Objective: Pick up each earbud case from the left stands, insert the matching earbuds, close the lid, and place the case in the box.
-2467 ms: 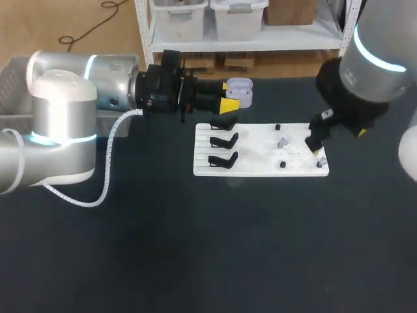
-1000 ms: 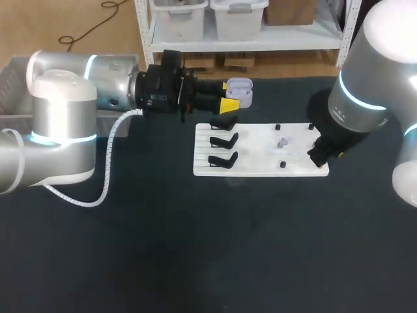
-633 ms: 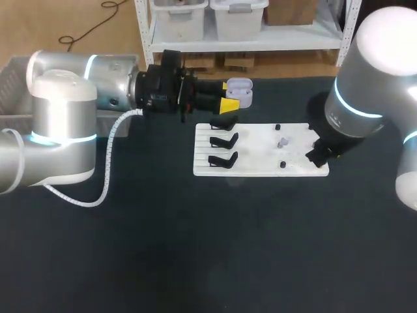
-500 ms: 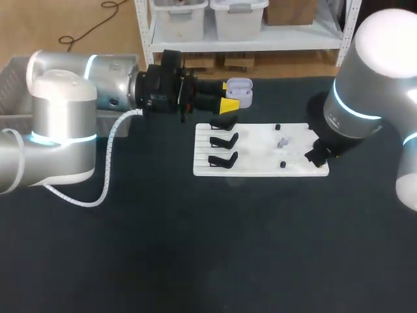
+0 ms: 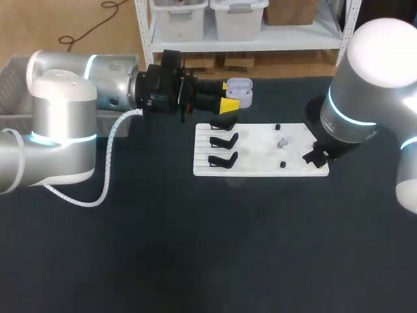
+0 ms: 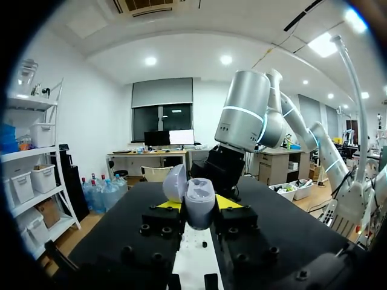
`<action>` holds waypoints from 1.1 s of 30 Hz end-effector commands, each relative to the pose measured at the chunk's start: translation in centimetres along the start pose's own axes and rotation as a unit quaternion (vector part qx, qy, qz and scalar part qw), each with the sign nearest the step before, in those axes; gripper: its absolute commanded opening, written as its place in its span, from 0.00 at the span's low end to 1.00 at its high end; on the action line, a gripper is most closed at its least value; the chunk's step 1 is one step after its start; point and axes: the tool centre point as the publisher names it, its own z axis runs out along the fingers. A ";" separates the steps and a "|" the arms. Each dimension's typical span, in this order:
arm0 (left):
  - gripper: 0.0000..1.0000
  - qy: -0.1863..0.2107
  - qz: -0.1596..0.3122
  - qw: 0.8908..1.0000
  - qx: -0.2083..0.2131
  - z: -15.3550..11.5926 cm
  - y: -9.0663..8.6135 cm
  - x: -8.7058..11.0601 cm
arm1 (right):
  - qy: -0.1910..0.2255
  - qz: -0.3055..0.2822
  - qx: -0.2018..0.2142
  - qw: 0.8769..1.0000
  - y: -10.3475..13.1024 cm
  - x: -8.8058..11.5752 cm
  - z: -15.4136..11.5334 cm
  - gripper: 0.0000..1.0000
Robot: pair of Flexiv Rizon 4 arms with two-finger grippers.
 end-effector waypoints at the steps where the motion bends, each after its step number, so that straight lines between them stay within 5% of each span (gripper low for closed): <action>1: 0.00 -0.001 0.001 1.000 -0.002 0.0 -0.1 0.1 | -0.005 0.002 0.002 1.000 0.1 0.2 0.3 0.32; 23: 0.00 -0.001 0.001 1.000 -0.002 0.0 -0.1 0.1 | -0.002 0.005 -0.001 1.000 -0.2 0.0 0.7 0.28; 26: 0.00 -0.001 0.001 1.000 -0.002 0.0 -0.1 0.1 | -0.002 0.005 -0.002 1.000 -0.1 0.0 0.8 0.20; 28: 0.00 -0.001 0.001 1.000 -0.002 0.0 -0.1 0.1 | -0.002 0.005 -0.002 1.000 -0.1 0.0 0.8 0.02; 33: 0.00 -0.001 0.001 1.000 -0.002 0.0 -0.1 0.1 | -0.003 0.003 -0.002 1.000 0.2 -0.1 -0.1 0.00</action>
